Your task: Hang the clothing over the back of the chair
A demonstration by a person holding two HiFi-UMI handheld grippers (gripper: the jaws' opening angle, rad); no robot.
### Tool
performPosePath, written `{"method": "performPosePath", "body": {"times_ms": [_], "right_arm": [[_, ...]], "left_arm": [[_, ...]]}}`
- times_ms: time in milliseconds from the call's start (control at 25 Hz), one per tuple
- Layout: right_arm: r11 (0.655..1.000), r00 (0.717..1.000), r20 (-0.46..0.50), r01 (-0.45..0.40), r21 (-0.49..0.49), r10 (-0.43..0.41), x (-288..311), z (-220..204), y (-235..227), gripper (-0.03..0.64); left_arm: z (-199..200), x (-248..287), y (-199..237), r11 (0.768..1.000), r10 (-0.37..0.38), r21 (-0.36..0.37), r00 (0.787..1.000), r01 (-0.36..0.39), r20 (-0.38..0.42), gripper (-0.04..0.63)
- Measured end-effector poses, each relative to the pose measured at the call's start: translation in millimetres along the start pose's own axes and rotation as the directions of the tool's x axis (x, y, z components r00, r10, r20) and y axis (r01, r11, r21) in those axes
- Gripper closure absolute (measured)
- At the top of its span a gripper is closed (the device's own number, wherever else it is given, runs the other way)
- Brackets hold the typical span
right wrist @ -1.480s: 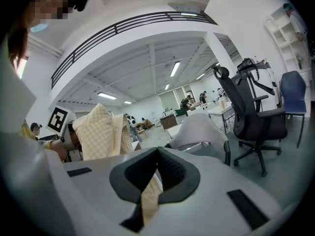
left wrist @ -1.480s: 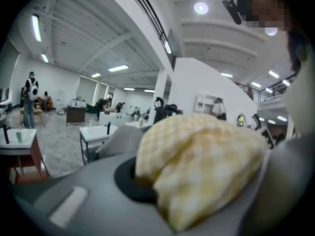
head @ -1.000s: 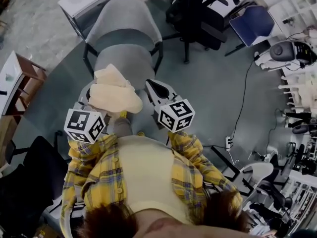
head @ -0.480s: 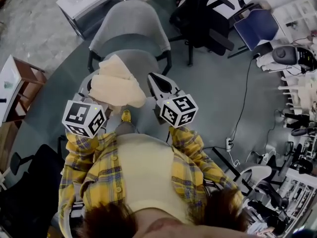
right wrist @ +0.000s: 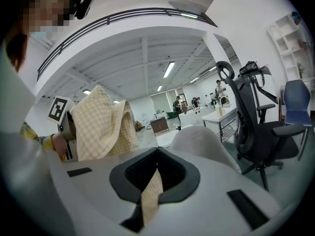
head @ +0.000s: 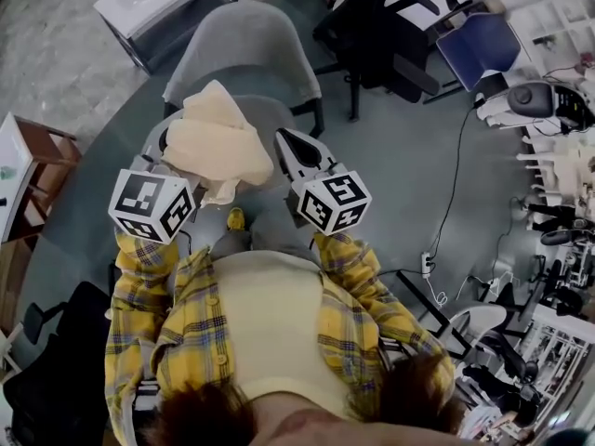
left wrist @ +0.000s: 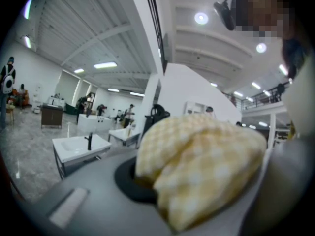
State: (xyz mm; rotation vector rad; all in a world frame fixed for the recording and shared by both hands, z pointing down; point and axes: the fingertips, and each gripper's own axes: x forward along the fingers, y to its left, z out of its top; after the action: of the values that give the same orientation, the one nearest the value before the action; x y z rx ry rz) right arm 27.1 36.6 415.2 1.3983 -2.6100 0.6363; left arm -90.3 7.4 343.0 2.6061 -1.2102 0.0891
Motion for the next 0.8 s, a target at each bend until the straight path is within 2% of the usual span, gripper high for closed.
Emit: {"method": "performPosePath", "body": {"times_ms": [240,800], "right_arm": [[1.0,1.0,0.008,-0.017,0.002,0.017,22.9,15.4,-23.2,0.603],[0.993,0.993,-0.019,-0.118,0.019,0.118,75.8,46.1,-80.8,0.603]], "left_arm": [[19.5,29.3,16.9,1.0,0.024,0.003,1.0,-0.024,0.019,0.568],[60.9,112.1,53.5,0.992,0.118,0.032,0.992,-0.12,0.048,0.568]]}}
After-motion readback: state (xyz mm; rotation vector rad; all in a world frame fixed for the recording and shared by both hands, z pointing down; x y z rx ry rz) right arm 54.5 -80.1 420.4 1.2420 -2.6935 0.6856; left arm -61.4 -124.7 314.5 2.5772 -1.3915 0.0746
